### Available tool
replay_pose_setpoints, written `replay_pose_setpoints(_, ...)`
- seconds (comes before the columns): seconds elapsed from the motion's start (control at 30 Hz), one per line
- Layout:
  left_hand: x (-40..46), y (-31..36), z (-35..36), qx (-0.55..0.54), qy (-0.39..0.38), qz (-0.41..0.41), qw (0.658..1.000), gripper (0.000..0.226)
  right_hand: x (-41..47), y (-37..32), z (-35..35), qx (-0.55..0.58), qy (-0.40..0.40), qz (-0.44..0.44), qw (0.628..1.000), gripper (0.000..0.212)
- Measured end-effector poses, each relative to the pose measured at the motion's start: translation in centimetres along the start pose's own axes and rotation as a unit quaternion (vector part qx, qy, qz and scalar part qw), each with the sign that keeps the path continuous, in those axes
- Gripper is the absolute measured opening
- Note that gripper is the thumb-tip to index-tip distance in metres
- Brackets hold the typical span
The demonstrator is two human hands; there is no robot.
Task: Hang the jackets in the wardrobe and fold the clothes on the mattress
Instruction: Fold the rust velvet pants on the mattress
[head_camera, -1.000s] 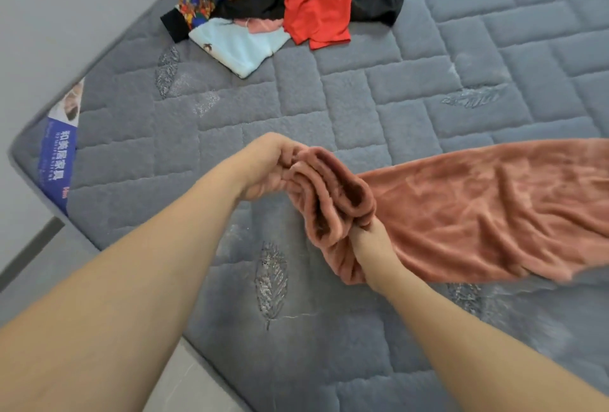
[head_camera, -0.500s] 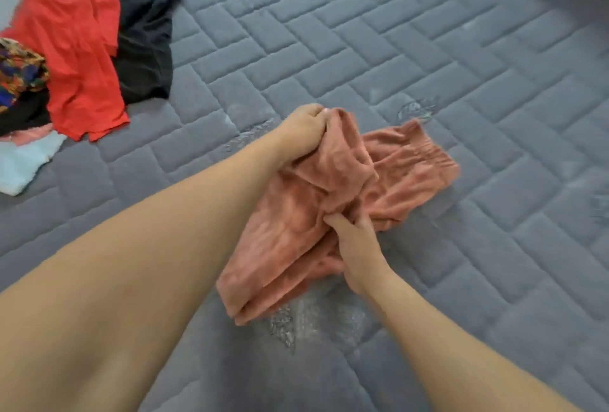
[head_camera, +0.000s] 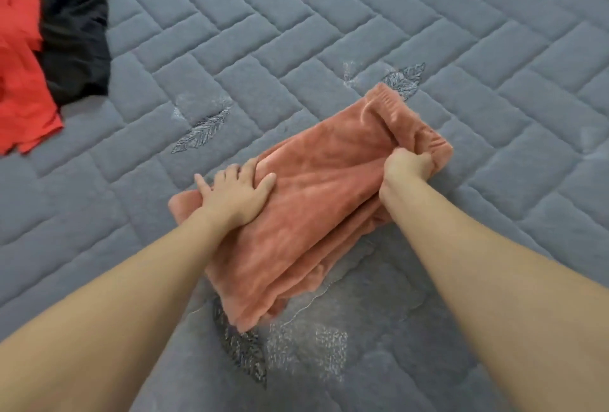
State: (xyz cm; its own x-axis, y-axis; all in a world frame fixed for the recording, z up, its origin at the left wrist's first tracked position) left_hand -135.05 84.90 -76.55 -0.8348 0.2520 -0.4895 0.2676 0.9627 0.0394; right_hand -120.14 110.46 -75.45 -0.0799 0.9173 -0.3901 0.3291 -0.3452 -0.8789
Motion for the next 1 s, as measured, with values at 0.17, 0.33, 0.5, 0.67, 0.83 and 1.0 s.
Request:
replay_pose_setpoints(0.17, -0.7, -3.9, 2.4, -0.014, 0.051, 0.009, 0.999, 0.072, -1.1, 2.2, 0.4, -0.233, 0.059, -0.047, 0.970, 0.051)
replay_pose_setpoints(0.33, 1.2, -3.3, 3.6, 0.024, 0.037, -0.006, 0.999, 0.077, -11.3, 8.6, -1.9, -0.183, 0.104, 0.007, 0.978, 0.079)
replay_pose_setpoints(0.5, 1.2, -3.6, 3.3, 0.007, 0.024, 0.002, 1.000, 0.078, -22.4, 13.7, -1.1, -0.026, -0.098, 0.172, 0.980, 0.109)
replay_pose_setpoints(0.67, 1.5, -4.2, 1.5, -0.021, -0.034, 0.005, 0.999, 0.070, -22.5, 12.9, 1.7, 0.029, -0.202, 0.155, 0.966, 0.132)
replay_pose_setpoints(0.83, -1.6, -5.1, 1.5, -0.106, -0.057, 0.039, 0.992, 0.054, -21.9, 11.8, 1.3, 0.068, -0.257, 0.161, 0.950, 0.138)
replay_pose_setpoints(1.0, -6.8, -9.7, 2.9, -0.220, -0.152, -0.043, 0.962, 0.054, -22.2, 14.8, -4.5, -0.070, -0.272, 0.227, 0.933, 0.066)
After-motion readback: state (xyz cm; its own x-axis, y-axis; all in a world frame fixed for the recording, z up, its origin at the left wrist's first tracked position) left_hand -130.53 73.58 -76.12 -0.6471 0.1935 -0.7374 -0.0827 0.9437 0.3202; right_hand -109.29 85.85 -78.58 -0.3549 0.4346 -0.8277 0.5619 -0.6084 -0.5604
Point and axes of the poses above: each hand's wrist, its own x-axis towards the middle knuckle, its own z-axis out of the palm, y = z × x, the point moved 5 cm from there along x, towards the middle knuckle, and after that the axes turned 7 degrees about -z, right-handed, at the moved point
